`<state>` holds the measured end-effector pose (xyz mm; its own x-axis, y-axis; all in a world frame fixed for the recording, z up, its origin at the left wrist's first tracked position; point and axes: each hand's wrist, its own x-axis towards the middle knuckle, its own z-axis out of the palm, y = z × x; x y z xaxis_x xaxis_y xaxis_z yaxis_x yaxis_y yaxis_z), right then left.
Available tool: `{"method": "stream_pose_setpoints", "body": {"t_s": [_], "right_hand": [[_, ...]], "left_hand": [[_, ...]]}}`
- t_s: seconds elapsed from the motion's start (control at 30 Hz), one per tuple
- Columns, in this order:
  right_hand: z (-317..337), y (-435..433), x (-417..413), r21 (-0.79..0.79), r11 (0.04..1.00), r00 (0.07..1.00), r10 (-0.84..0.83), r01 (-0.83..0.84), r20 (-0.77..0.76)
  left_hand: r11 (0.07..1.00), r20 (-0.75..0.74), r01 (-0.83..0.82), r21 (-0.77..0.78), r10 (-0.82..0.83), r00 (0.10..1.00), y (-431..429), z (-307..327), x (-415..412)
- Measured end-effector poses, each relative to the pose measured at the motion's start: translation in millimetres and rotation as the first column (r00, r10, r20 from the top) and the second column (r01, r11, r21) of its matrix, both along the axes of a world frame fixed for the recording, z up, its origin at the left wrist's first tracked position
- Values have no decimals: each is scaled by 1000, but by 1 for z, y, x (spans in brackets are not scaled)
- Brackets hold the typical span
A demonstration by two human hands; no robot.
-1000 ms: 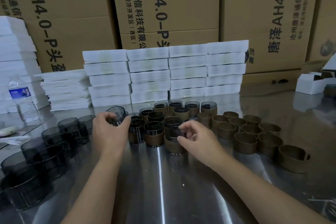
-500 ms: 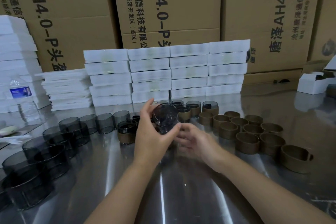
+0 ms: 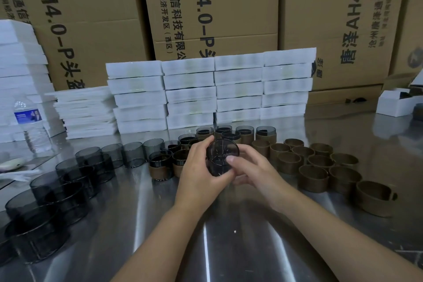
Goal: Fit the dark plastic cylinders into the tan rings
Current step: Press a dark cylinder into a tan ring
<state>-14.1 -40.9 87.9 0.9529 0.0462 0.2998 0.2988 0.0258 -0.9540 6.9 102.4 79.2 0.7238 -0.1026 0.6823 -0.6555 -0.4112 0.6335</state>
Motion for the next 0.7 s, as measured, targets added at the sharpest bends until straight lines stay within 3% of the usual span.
{"method": "stream_pose_setpoints", "body": {"t_s": [0.43,0.7], "right_hand": [[-8,4,3,-99,992,995,-65,72,75],[-10,2,7,-39,994,991,-95,99,90]], "left_hand": [[993,-57,85,78,-81,995,6,0,4],[979,-63,196,63,-193,979,3,2,-2]]}}
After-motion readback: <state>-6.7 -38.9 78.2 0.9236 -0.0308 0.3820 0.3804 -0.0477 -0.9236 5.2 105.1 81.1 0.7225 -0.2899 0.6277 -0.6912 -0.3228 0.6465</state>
